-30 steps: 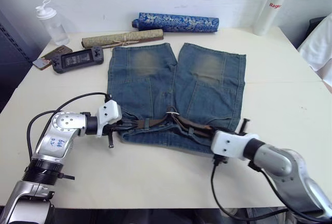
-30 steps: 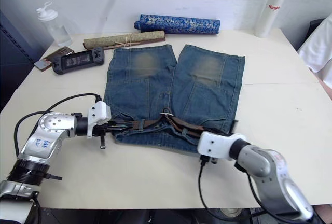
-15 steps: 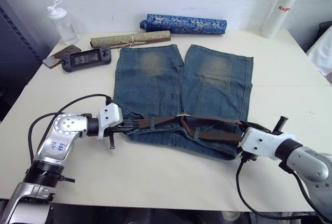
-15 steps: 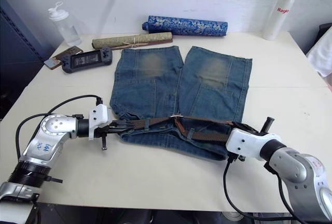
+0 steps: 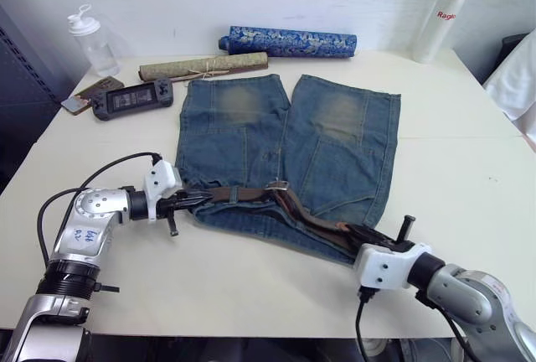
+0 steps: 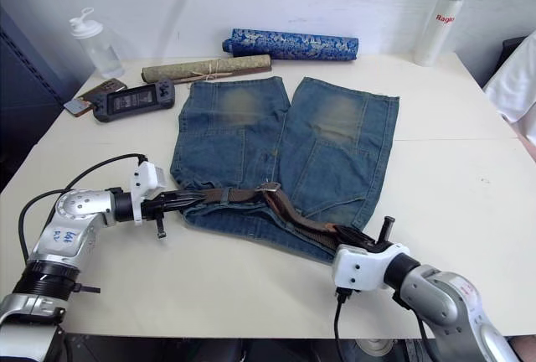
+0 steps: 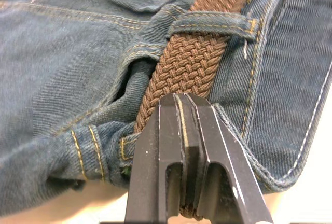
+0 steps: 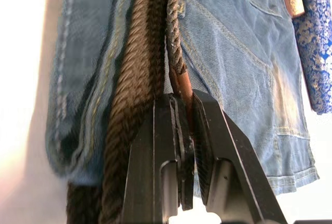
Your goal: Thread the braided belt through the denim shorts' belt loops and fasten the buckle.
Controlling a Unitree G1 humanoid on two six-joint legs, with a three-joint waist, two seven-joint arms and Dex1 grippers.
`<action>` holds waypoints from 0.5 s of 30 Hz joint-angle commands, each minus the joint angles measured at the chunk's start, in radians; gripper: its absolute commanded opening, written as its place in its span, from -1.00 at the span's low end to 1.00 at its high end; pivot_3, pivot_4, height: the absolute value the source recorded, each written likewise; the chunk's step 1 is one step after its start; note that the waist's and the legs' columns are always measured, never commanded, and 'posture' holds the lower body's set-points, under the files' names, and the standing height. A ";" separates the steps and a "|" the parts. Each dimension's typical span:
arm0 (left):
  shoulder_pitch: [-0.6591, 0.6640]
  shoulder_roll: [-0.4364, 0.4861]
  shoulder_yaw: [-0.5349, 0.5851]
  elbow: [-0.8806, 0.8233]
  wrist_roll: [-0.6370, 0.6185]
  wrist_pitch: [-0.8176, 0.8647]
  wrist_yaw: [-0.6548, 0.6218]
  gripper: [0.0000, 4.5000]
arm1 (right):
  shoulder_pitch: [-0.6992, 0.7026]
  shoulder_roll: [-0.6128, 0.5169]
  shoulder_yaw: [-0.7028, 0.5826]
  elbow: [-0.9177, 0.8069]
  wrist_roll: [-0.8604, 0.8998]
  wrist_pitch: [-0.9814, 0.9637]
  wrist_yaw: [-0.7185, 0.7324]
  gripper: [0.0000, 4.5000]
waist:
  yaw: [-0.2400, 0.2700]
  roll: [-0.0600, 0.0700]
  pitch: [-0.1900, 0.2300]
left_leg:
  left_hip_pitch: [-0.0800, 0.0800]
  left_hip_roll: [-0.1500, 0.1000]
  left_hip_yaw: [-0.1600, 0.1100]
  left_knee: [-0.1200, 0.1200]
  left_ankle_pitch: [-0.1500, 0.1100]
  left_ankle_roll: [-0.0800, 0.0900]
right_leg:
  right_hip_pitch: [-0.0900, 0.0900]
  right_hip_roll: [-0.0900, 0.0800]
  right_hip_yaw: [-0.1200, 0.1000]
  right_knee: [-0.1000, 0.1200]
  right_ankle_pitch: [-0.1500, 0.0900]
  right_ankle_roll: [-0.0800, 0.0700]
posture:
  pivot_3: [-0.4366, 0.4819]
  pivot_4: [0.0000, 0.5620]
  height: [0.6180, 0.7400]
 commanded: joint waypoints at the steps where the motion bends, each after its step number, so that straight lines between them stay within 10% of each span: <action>1: 0.032 0.023 0.064 -0.081 -0.054 0.115 0.013 -0.97 | -0.004 0.037 0.027 -0.033 0.006 0.088 0.020 -1.00 | 0.000 -0.002 0.001 | 0.000 0.000 -0.001 0.000 0.000 0.000 | 0.000 0.000 0.000 0.000 0.000 0.001 | -0.05 -0.47 -0.68; 5: 0.053 0.045 0.136 -0.184 -0.116 0.235 0.043 -0.84 | -0.009 0.068 -0.002 -0.050 0.039 0.192 0.029 -1.00 | 0.002 -0.006 0.004 | -0.001 0.000 -0.004 0.000 -0.001 -0.002 | 0.000 0.003 0.000 0.000 0.000 0.002 | -0.05 -0.47 -0.68; 15: 0.044 0.096 0.242 -0.378 -0.229 0.443 0.077 0.73 | -0.157 0.083 -0.139 -0.143 0.265 0.359 0.106 0.86 | 0.007 -0.008 0.015 | -0.005 0.000 -0.007 0.000 -0.002 -0.003 | -0.001 0.004 -0.001 -0.002 0.000 0.002 | -0.05 -0.47 -0.68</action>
